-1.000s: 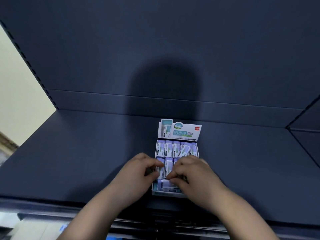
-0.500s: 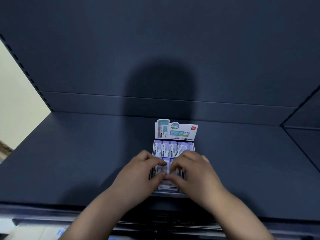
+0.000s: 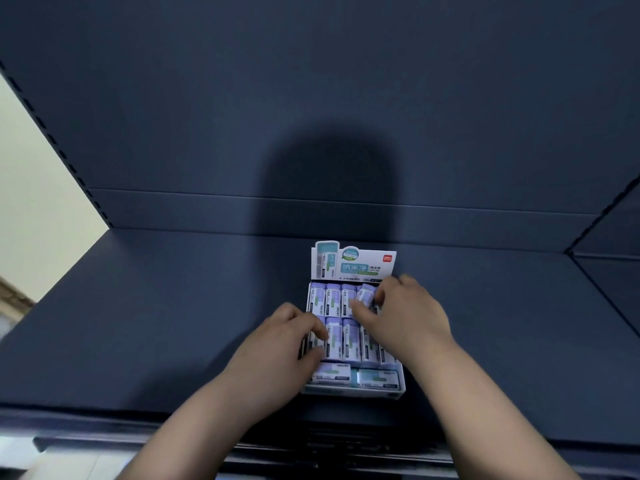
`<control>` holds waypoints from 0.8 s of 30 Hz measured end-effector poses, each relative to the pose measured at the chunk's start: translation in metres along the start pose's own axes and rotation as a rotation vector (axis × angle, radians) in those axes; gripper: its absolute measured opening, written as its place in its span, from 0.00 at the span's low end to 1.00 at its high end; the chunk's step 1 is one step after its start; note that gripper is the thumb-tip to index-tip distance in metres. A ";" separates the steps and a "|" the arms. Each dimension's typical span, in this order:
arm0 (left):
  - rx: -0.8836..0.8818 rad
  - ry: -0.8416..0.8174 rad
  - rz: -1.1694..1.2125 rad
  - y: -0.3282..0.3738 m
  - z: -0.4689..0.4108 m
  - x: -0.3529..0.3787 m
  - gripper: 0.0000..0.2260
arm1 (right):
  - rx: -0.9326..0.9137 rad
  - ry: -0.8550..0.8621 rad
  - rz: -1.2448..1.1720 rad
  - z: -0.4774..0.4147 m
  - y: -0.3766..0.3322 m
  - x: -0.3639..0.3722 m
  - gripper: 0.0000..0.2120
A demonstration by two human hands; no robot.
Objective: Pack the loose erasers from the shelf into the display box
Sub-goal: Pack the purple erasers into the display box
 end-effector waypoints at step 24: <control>0.127 0.045 -0.132 0.012 -0.013 0.015 0.19 | -0.304 -0.385 -0.457 0.048 0.050 -0.029 0.06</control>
Point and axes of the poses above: each hand's wrist, its own z-axis away from the middle knuckle, its own x-axis out of the palm, y = z × x, the point moved 1 cm from there along -z, towards the middle knuckle, and after that the axes turned 14 degrees about -y, right-handed, at the moved point
